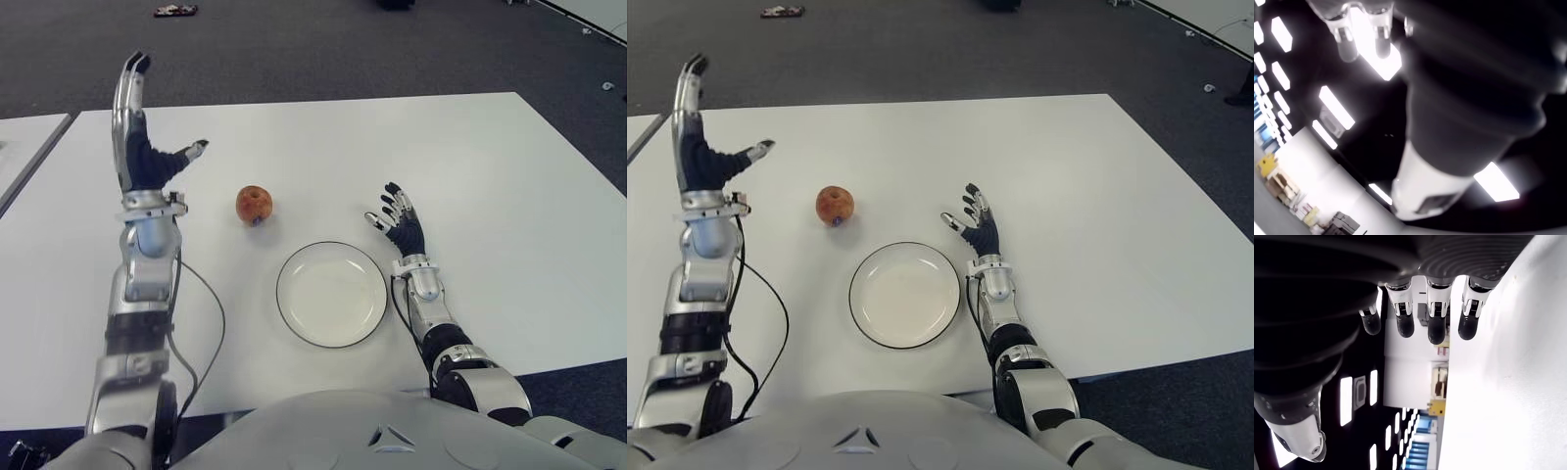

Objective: Put the apples into the plate.

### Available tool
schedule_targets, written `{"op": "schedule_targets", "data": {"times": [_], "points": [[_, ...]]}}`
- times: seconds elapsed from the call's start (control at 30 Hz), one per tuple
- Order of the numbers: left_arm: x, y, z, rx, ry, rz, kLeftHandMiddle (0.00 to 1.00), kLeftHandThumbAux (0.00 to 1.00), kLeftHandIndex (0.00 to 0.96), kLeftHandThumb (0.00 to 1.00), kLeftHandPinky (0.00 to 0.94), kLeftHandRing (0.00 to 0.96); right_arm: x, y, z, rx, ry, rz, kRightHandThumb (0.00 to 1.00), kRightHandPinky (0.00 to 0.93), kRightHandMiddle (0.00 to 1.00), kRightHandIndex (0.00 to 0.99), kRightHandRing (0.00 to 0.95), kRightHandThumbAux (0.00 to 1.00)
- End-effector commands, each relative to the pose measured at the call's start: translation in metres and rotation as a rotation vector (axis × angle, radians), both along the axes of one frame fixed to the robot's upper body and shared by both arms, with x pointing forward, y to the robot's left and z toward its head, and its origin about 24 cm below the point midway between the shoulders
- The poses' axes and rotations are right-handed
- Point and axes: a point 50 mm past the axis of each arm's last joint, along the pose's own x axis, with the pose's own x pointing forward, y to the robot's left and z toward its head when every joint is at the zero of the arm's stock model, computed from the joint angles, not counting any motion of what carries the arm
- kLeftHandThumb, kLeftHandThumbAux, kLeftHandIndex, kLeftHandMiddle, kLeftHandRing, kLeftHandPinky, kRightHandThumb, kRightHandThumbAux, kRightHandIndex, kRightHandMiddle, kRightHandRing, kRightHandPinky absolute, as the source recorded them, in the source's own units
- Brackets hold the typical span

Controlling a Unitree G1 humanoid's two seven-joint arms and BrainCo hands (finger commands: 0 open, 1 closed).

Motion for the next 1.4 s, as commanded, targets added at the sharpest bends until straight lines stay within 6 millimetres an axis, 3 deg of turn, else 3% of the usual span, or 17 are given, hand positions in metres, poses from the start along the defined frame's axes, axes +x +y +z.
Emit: {"op": "schedule_targets", "data": {"times": [0.03,0.27,0.5,0.87,1.17,1.4], "points": [[0.004,-0.001,0.006,0.076,0.050,0.019,0.000,0.416,0.000,0.050,0.000,0.000,-0.016,-0.004,-0.022,-0.005,0.116,-0.009,0.160,0.130,0.100,0.020,0.108,0.687],[0.018,-0.010,0.020,0.170,0.116,0.008,0.000,0.372,0.000,0.069,0.000,0.000,-0.015,-0.004,-0.022,-0.007,0.121,-0.008,0.154,0.130,0.099,0.021,0.107,0.691],[0.037,-0.019,0.020,0.262,0.188,-0.029,0.000,0.311,0.000,0.083,0.000,0.000,-0.015,-0.003,-0.022,-0.009,0.124,-0.007,0.150,0.127,0.096,0.019,0.105,0.702],[0.056,-0.049,-0.006,0.381,0.313,-0.181,0.000,0.297,0.000,0.131,0.000,0.000,-0.015,-0.002,-0.023,-0.007,0.131,-0.007,0.152,0.127,0.093,0.018,0.103,0.702],[0.057,-0.048,-0.040,0.384,0.509,-0.288,0.000,0.303,0.000,0.113,0.010,0.000,-0.016,-0.001,-0.024,-0.004,0.127,-0.007,0.167,0.140,0.102,0.022,0.112,0.693],[0.052,-0.053,-0.055,0.365,0.646,-0.371,0.000,0.320,0.000,0.106,0.003,0.000,-0.017,-0.001,-0.024,-0.005,0.131,-0.005,0.168,0.135,0.106,0.024,0.113,0.699]]}}
